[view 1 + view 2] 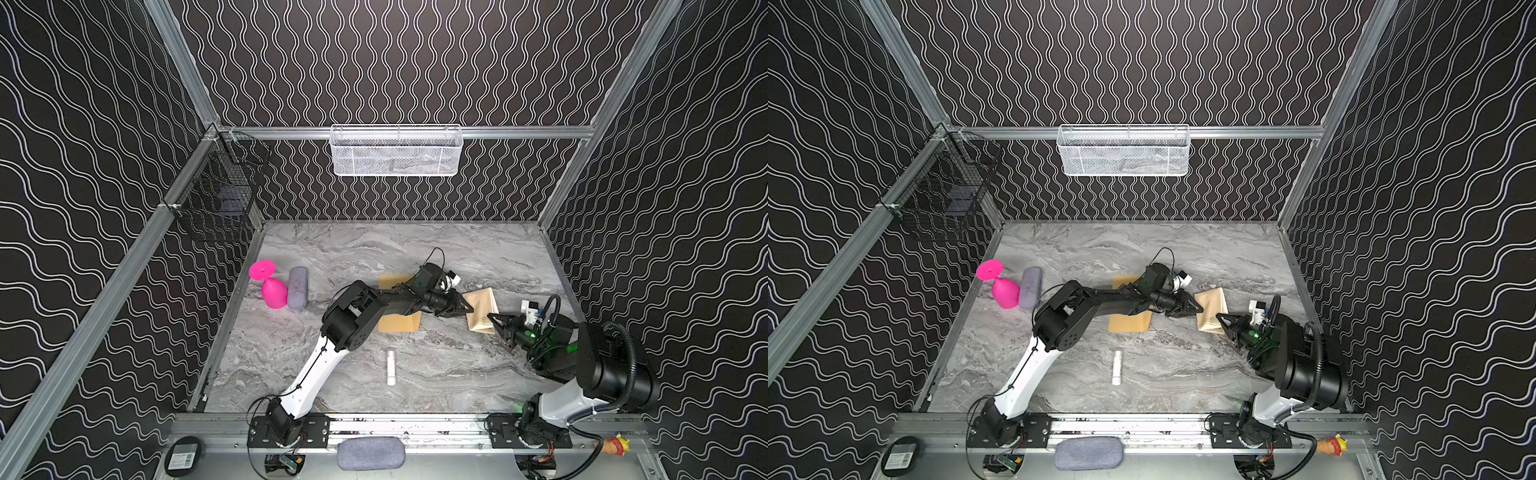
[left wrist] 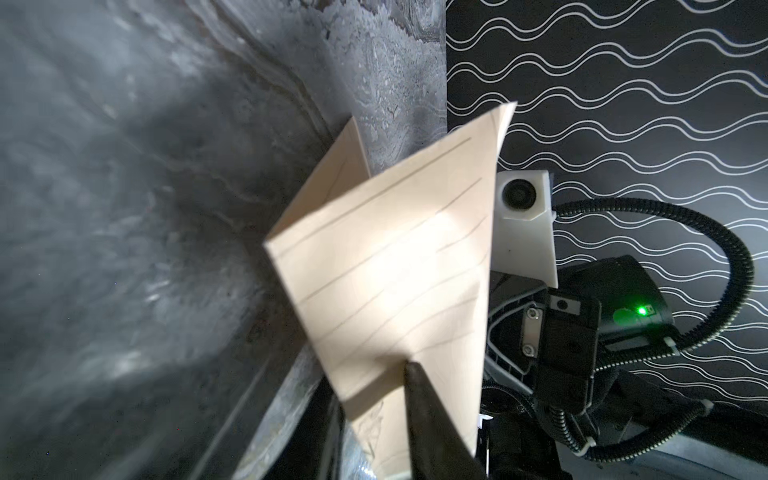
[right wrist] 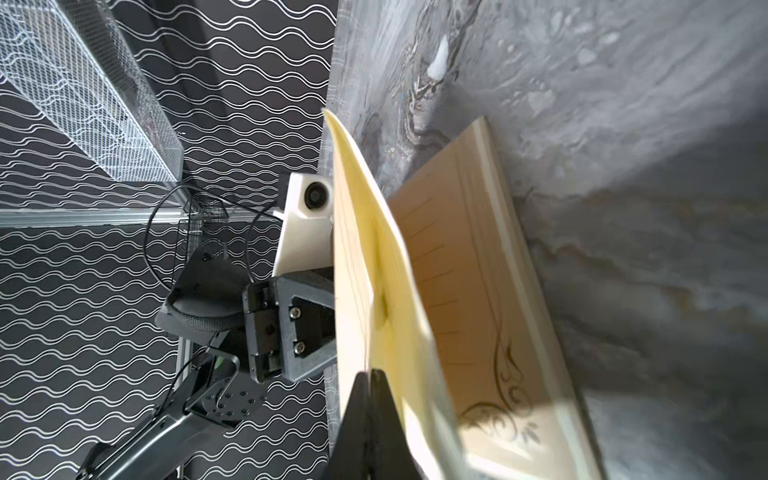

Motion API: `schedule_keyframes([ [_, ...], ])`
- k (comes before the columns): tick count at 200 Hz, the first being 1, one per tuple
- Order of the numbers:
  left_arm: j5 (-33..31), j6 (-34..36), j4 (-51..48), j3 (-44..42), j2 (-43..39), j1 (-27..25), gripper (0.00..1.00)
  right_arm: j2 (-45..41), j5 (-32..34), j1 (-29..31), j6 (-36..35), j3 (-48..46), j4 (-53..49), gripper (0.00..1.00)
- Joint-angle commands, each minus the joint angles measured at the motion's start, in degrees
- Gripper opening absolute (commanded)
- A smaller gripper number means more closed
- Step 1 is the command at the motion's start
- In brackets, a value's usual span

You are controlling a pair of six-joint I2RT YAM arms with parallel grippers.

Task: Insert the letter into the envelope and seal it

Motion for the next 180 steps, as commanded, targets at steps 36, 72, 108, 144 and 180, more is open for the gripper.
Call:
schedule_keyframes([
  [36, 1.4, 0.1, 3.8, -0.2, 0.2, 0.3, 0.16, -2.8, 2.5, 0.1, -5.9, 1.5, -9.8, 0.09],
  [72, 1.5, 0.4, 4.7, -1.4, -0.5, 0.8, 0.07, -4.8, 3.0, 0.0, -8.0, 3.1, -15.8, 0.22],
  [108, 1.5, 3.5, 2.0, -1.8, -1.8, 1.1, 0.00, -10.1, 7.2, -0.7, -13.8, 6.4, -29.5, 0.46],
  [144, 1.4, 6.6, -1.8, -1.6, -2.4, 1.7, 0.00, -12.4, 14.7, -0.8, -18.2, 11.3, -37.8, 0.62],
  [180, 1.5, 9.0, -5.0, -0.5, -2.6, 1.7, 0.00, -5.8, 15.3, 0.3, -16.2, 14.1, -32.8, 0.64],
])
